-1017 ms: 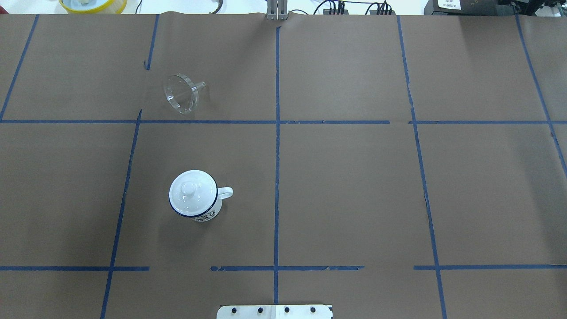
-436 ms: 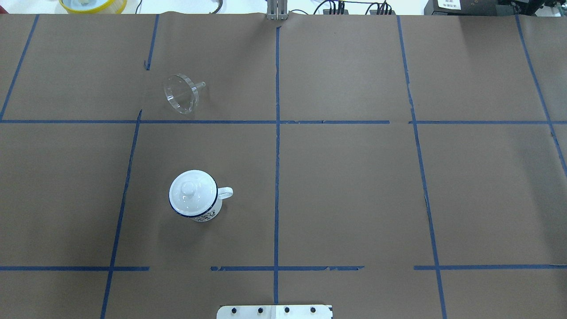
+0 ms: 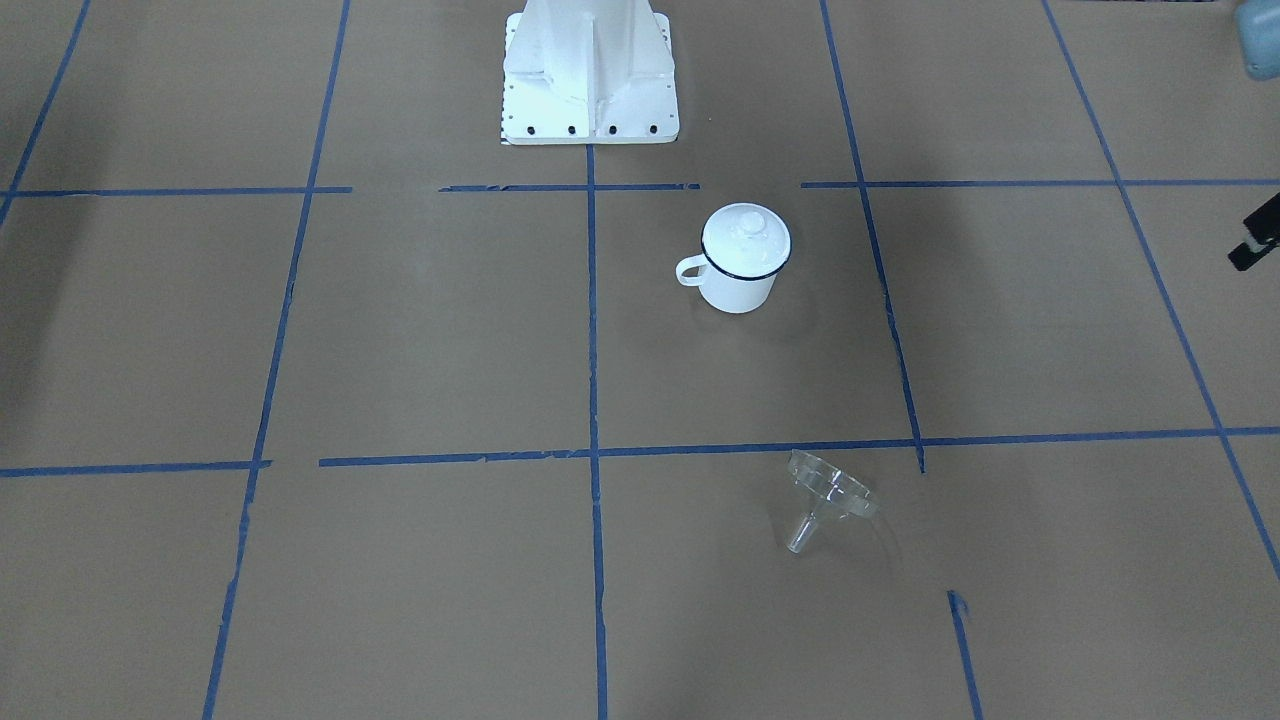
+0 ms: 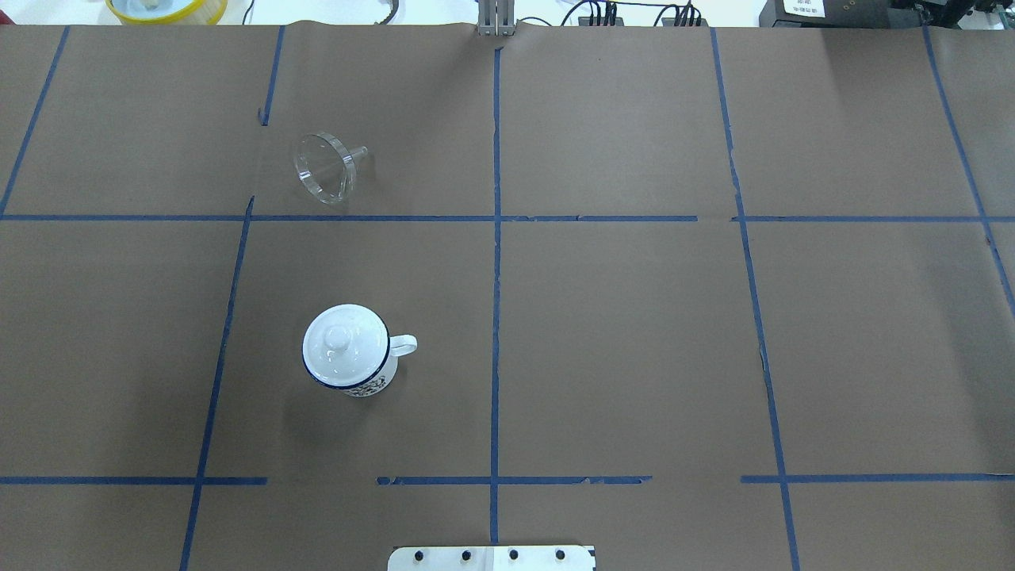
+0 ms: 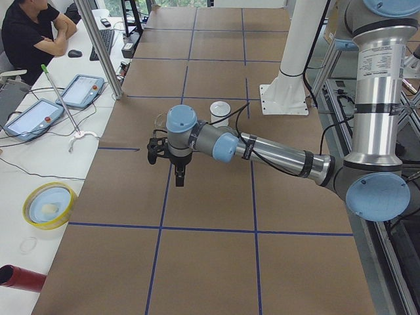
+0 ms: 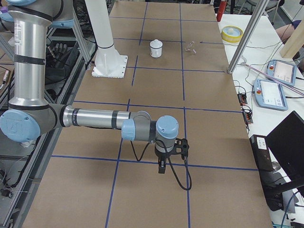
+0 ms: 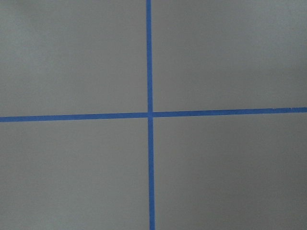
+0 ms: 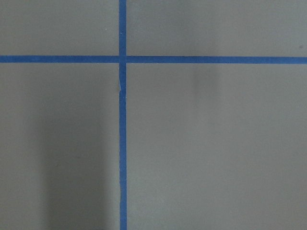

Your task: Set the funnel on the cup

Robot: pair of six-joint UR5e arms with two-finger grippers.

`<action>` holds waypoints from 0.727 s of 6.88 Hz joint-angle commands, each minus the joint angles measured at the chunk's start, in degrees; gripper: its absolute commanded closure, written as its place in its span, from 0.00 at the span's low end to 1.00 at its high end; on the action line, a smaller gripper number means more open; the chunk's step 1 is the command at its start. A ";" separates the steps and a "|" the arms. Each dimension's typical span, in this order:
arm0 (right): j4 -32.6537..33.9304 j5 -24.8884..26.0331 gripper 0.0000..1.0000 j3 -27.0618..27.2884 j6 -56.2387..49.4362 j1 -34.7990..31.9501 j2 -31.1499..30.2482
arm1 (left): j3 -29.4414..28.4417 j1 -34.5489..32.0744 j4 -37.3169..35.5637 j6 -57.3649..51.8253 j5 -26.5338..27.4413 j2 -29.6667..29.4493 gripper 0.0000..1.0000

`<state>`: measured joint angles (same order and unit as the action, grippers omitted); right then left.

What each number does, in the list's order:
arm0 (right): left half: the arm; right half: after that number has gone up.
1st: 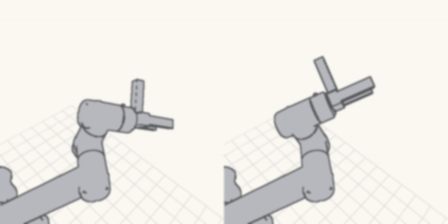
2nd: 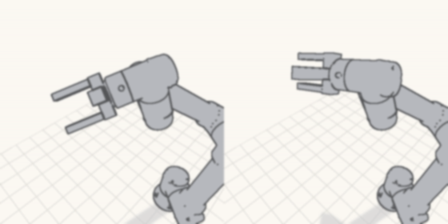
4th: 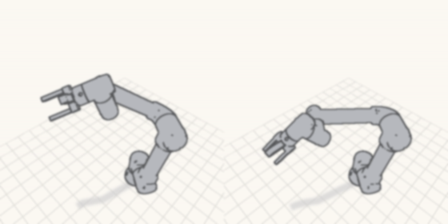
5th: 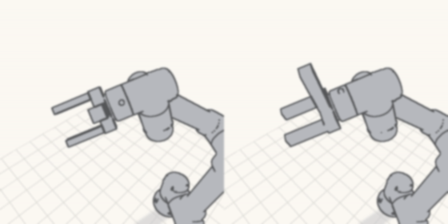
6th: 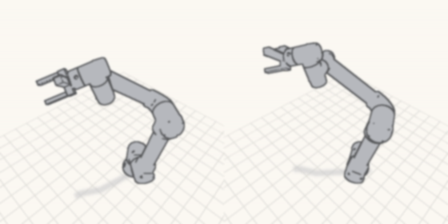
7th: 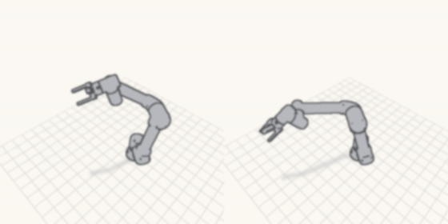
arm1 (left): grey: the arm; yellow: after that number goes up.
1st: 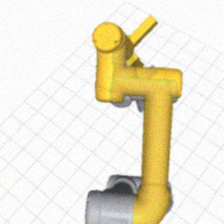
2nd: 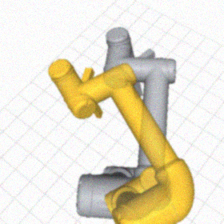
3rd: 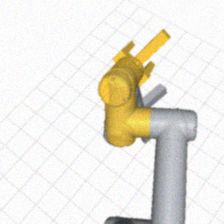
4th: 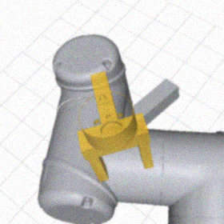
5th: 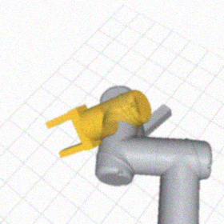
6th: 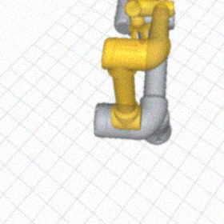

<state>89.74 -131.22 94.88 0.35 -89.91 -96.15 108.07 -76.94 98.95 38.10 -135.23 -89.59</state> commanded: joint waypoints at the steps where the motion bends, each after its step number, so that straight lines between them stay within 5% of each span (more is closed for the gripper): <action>1: 0.00 0.00 0.00 -0.04 0.00 0.00 0.00 | 3.20 12.30 1.16 27.39 4.24 -7.05 0.00; 3: 0.00 0.00 0.00 -0.04 0.00 0.00 0.00 | 6.09 23.72 -3.63 45.34 10.40 -14.95 0.00; 5: 0.00 0.00 0.00 -0.04 0.00 0.00 0.00 | 6.27 31.81 -17.88 51.68 15.22 -25.94 0.00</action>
<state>89.73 -131.22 94.85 0.35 -89.91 -96.15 114.04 -50.41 87.69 84.85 -123.56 -109.80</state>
